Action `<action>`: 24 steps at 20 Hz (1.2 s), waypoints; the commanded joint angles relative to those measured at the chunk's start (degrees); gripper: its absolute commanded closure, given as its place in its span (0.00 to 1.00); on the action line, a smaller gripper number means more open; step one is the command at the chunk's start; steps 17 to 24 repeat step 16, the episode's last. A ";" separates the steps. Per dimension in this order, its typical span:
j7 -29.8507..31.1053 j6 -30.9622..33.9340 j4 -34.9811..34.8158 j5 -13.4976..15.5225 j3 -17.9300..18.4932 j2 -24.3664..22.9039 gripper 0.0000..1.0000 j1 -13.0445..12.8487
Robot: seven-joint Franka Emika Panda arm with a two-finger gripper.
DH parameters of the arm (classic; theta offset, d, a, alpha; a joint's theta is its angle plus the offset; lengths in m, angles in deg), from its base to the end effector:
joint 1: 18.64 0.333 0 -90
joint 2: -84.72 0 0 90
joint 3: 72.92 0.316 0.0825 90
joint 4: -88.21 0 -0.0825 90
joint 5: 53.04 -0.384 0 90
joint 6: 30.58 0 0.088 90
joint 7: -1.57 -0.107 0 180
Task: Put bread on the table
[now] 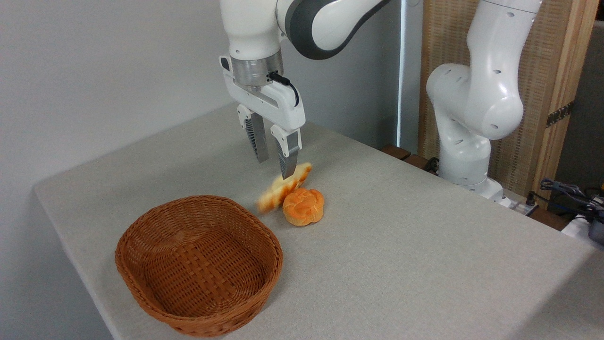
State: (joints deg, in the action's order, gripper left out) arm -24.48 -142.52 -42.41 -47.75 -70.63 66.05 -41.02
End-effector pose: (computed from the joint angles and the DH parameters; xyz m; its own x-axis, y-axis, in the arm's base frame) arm 0.4228 -0.1601 0.4850 0.7166 -0.6963 0.0410 -0.6967 -0.7118 0.0893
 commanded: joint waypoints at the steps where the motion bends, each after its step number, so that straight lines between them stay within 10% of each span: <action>1: -1.03 -0.12 -0.16 0.07 0.53 -0.58 0.00 -0.30; 24: -1.11 -9.09 4.50 -4.85 6.76 1.53 0.00 2.78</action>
